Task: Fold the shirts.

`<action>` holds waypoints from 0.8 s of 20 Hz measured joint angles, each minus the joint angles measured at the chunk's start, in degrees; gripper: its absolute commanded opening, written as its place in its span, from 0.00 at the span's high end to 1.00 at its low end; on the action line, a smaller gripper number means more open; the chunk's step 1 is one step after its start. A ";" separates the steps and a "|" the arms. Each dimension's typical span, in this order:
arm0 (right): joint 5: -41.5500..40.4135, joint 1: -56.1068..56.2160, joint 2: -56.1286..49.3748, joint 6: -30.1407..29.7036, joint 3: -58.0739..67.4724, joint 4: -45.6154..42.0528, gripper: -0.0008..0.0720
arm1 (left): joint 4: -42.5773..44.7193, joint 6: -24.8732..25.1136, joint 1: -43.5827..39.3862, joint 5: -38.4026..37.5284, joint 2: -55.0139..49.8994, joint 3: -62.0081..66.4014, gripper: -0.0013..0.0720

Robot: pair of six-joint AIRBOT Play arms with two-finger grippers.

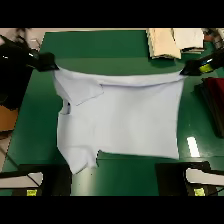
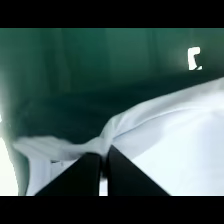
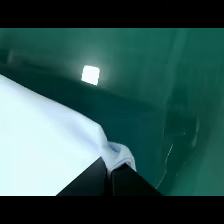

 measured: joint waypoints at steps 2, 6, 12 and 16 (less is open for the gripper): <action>-1.70 0.37 -5.49 0.02 1.84 0.22 0.97 | -0.33 0.66 0.02 3.21 -4.07 -0.57 0.95; -1.70 0.46 -11.56 -0.20 8.24 0.48 0.97 | -0.74 2.10 0.63 5.01 -7.85 -0.55 0.95; 0.09 -0.02 -8.90 -1.36 2.14 -2.91 0.97 | -0.68 4.42 1.18 -2.47 -9.01 -5.86 0.95; -3.74 -0.04 -5.86 -1.46 -7.89 -3.58 0.60 | -0.46 4.50 1.20 -2.89 -9.18 -12.66 0.57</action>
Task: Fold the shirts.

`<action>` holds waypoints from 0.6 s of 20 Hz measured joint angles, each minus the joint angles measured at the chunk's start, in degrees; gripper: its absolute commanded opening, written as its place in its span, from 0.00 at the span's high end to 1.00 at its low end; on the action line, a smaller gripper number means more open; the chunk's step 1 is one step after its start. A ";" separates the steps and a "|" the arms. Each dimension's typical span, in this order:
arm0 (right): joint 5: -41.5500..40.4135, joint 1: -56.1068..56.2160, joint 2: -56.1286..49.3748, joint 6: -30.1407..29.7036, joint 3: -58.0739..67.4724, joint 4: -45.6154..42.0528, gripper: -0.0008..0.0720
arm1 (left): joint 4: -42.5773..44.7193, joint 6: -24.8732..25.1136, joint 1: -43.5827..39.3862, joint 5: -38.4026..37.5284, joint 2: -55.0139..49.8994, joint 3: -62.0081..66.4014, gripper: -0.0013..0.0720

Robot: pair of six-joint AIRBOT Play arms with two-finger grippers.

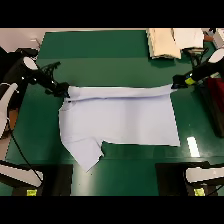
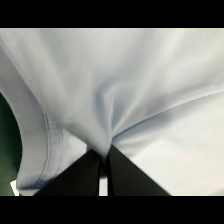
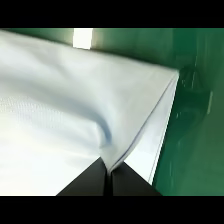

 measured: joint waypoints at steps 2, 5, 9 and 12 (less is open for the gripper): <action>-1.53 -0.02 0.74 0.24 -3.06 0.66 0.37 | 0.42 -0.15 0.04 0.02 0.00 -2.03 0.32; -2.86 -1.16 1.92 0.81 -4.13 3.93 0.37 | 0.66 -0.90 0.09 -0.09 1.44 -3.32 0.35; -1.27 -2.95 7.32 0.72 -4.68 9.25 0.37 | 3.10 -2.10 0.15 -0.33 10.73 -8.04 0.35; 0.31 -3.37 13.86 0.15 -8.79 11.06 0.37 | 5.99 -3.72 0.15 -0.50 22.10 -19.39 0.35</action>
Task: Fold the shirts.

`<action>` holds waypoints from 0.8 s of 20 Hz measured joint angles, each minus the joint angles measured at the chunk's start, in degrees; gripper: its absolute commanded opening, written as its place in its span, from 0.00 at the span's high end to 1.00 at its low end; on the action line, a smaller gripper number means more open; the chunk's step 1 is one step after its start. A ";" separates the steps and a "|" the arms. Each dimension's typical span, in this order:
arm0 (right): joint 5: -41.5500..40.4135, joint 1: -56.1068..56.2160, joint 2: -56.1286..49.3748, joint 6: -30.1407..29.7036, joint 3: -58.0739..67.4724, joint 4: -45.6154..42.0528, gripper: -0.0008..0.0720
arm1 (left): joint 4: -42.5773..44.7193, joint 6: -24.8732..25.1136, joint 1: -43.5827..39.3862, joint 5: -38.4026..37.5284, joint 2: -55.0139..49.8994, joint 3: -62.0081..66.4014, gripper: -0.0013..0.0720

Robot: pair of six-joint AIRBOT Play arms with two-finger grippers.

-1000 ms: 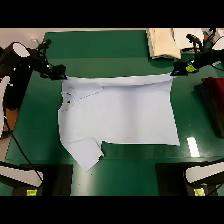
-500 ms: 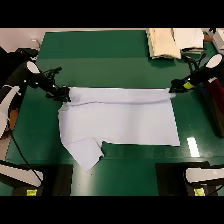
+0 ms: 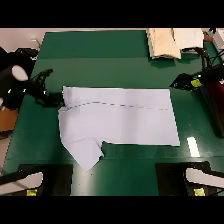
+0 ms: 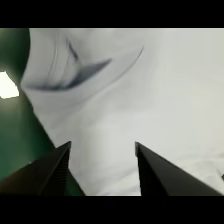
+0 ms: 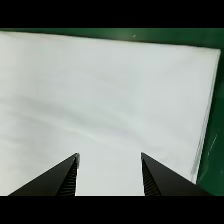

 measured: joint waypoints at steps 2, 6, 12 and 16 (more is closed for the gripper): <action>-0.31 -0.07 4.37 -0.37 -3.80 0.76 0.37 | 0.76 -1.22 0.00 0.00 7.54 -9.07 0.35; -2.56 -0.07 10.67 -0.70 -10.08 1.86 0.37 | 0.55 -3.87 0.00 0.09 18.60 -24.68 0.35; -3.19 -0.07 13.44 -0.81 -12.72 2.29 0.37 | -5.79 -4.28 0.00 5.35 22.75 -36.33 0.35; -2.73 -0.07 13.81 -0.81 -13.03 2.36 0.37 | -13.79 -2.60 0.07 8.81 23.39 -39.95 0.59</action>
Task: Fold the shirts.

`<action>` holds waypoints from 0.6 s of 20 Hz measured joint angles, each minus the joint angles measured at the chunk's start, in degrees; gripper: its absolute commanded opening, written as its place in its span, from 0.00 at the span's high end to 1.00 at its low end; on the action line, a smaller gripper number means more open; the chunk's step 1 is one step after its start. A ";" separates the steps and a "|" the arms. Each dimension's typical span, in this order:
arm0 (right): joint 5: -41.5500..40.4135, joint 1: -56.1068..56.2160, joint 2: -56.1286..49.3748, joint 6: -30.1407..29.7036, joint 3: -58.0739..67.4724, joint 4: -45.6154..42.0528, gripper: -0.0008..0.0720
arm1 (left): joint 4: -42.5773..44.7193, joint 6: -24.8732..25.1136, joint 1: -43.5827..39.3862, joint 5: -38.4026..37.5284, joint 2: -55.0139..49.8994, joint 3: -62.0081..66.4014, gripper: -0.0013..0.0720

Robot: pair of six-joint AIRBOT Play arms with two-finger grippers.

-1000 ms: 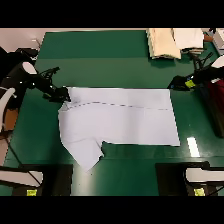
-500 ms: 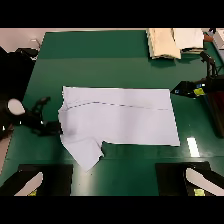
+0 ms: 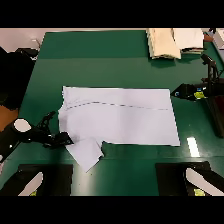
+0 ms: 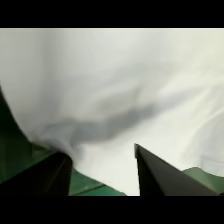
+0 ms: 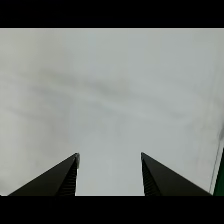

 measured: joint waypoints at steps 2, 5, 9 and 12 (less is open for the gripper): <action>0.72 -0.07 0.04 0.00 -0.07 0.00 0.37 | -1.22 1.25 -0.02 0.66 -0.15 -0.87 0.94; 3.48 -1.64 0.11 -0.35 -0.15 -0.20 0.37 | -3.58 3.50 -0.07 -1.38 -0.02 0.28 0.95; 8.61 -7.10 1.62 -0.96 -4.33 -5.38 0.36 | -3.98 5.14 -0.04 -3.96 0.02 4.39 0.95; 10.12 -13.46 4.20 -1.18 -13.55 -11.93 0.23 | -4.07 5.86 -0.07 -4.55 0.02 7.04 0.95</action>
